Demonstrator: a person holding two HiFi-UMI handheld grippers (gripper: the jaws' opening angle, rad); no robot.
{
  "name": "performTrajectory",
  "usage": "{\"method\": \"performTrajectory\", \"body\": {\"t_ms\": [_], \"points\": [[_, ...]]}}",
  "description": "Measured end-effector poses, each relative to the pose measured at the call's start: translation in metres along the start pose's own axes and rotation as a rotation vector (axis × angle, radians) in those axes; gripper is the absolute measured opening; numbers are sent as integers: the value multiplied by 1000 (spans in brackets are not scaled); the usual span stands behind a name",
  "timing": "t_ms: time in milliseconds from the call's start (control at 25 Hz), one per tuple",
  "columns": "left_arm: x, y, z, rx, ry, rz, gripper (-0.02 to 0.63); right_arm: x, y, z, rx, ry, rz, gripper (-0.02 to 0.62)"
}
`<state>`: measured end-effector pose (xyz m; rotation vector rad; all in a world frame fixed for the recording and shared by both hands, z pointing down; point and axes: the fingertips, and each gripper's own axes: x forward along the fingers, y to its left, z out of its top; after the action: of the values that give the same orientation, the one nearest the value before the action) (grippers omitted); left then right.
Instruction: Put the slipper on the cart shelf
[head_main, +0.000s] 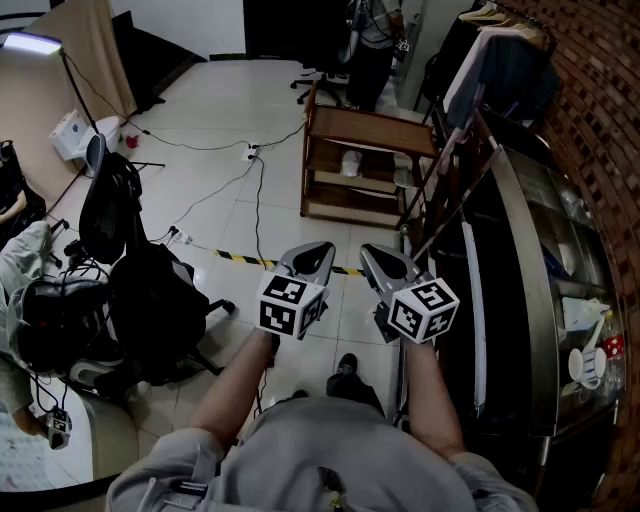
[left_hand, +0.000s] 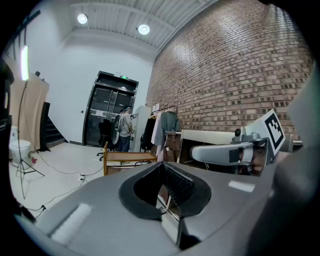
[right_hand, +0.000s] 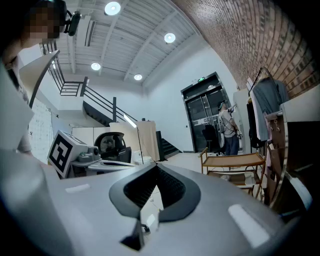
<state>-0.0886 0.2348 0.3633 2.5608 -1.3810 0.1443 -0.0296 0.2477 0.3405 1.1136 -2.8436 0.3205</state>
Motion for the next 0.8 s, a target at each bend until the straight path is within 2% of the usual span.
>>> {"method": "performTrajectory", "body": {"t_ms": [320,800], "points": [[49,29,11,-10,3,9,8,35,-46,7,-1,13,6,0],[174,81,31,-25,30,64,8,97,-172,34,15,5,15,0]]}}
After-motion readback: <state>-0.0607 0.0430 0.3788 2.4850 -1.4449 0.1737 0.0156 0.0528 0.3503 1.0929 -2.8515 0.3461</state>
